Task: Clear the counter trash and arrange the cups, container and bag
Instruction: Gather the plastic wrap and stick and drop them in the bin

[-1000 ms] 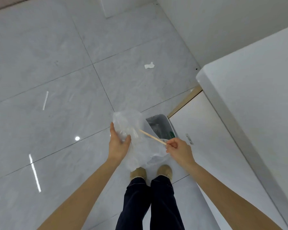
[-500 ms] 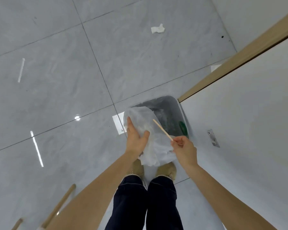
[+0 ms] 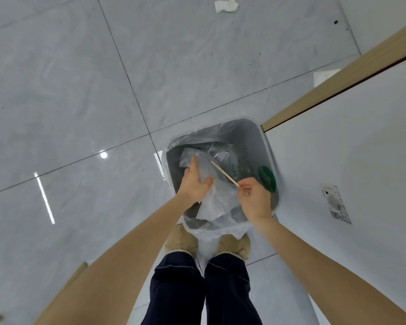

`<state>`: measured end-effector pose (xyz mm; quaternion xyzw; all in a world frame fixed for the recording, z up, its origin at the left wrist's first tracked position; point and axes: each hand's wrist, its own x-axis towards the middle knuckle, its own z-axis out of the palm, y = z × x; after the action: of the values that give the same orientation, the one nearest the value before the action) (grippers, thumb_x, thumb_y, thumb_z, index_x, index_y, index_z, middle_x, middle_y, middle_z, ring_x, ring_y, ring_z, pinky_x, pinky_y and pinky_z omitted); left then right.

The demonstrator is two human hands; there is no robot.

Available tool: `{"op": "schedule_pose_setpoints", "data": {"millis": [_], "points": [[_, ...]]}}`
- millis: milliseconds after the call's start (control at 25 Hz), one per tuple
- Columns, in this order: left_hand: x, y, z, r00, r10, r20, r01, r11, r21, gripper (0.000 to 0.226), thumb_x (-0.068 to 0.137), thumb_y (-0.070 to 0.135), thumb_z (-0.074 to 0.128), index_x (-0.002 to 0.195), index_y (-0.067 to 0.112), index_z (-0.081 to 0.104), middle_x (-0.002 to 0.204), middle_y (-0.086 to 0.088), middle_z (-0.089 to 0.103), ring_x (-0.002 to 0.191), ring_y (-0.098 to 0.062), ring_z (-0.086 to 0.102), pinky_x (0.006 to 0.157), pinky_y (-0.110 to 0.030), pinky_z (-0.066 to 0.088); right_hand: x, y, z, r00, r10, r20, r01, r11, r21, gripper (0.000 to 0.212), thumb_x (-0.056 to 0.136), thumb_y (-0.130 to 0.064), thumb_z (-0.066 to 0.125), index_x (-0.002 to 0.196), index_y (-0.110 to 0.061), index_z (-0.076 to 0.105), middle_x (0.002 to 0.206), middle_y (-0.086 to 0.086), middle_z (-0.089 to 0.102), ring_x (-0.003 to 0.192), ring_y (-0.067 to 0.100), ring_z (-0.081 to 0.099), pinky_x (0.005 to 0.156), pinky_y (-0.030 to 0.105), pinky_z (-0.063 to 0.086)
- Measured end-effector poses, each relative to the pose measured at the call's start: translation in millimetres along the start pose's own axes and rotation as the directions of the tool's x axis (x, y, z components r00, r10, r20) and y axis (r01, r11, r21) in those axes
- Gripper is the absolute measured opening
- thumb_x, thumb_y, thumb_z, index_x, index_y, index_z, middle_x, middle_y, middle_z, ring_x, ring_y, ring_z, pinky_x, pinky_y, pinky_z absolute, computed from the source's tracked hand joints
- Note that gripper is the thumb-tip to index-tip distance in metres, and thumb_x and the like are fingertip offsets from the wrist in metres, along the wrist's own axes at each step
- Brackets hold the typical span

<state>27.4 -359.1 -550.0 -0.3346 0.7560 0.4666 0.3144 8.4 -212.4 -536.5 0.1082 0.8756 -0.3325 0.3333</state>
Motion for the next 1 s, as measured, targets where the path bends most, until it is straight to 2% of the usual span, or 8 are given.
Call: {"op": "schedule_pose_setpoints", "data": {"millis": [120,240,400,560,720,1000], "points": [[9,-1,6,0.997,-0.061,0.05,0.059,0.997,0.042,0.066,0.091,0.032,0.041,0.141,0.023,0.0,0.147,-0.025,0.018,0.124,-0.039,0.041,0.096,-0.037,0.04,11,3,12,0.998,-0.02,0.062,0.023,0.998,-0.058,0.025,0.088,-0.007,0.05,0.111,-0.003,0.058,0.116,0.019,0.06,0.104,0.031,0.057,0.083,0.027,0.041],[6,3,5,0.991,-0.111,0.07,0.108,0.993,0.05,0.064,0.091,0.037,0.037,0.141,0.027,-0.002,0.15,-0.025,0.005,0.13,-0.041,0.032,0.105,-0.04,0.032,11,0,15,0.99,-0.033,0.14,0.053,0.989,-0.137,0.039,0.089,-0.012,0.05,0.128,-0.007,0.047,0.134,0.017,0.047,0.119,0.034,0.048,0.098,0.036,0.04],[-15,13,-10,0.994,-0.058,0.091,0.04,0.98,0.193,0.06,0.092,0.039,0.033,0.142,0.024,0.002,0.152,-0.019,-0.008,0.136,-0.037,0.023,0.114,-0.043,0.02,-3,-12,-1,0.979,-0.044,0.201,0.084,0.977,-0.194,0.047,0.09,-0.017,0.048,0.136,-0.01,0.037,0.142,0.013,0.04,0.126,0.033,0.042,0.106,0.043,0.036],[-42,30,-28,0.994,-0.019,0.11,-0.022,0.932,0.363,0.059,0.091,0.043,0.031,0.141,0.022,0.009,0.154,-0.014,-0.004,0.139,-0.034,0.016,0.115,-0.049,0.016,-22,-29,-28,0.969,-0.078,0.234,0.149,0.941,-0.303,0.052,0.089,-0.022,0.05,0.137,-0.011,0.033,0.142,0.013,0.041,0.13,0.03,0.038,0.108,0.044,0.035],[-76,50,-46,0.992,0.038,0.124,-0.104,0.808,0.58,0.062,0.089,0.048,0.032,0.141,0.022,0.011,0.155,-0.011,0.002,0.141,-0.031,0.004,0.114,-0.052,0.01,-41,-50,-54,0.958,-0.136,0.251,0.244,0.849,-0.469,0.058,0.09,-0.031,0.048,0.141,-0.017,0.025,0.152,0.007,0.026,0.142,0.025,0.018,0.116,0.044,0.021],[-148,83,-79,0.985,0.115,0.131,-0.174,0.708,0.684,0.063,0.087,0.051,0.033,0.141,0.022,0.013,0.155,-0.008,0.007,0.141,-0.03,0.004,0.113,-0.054,0.008,-94,-90,-98,0.949,-0.169,0.266,0.297,0.764,-0.573,0.064,0.089,-0.037,0.047,0.143,-0.021,0.016,0.156,0.006,0.013,0.144,0.025,0.007,0.116,0.05,0.008]]}}
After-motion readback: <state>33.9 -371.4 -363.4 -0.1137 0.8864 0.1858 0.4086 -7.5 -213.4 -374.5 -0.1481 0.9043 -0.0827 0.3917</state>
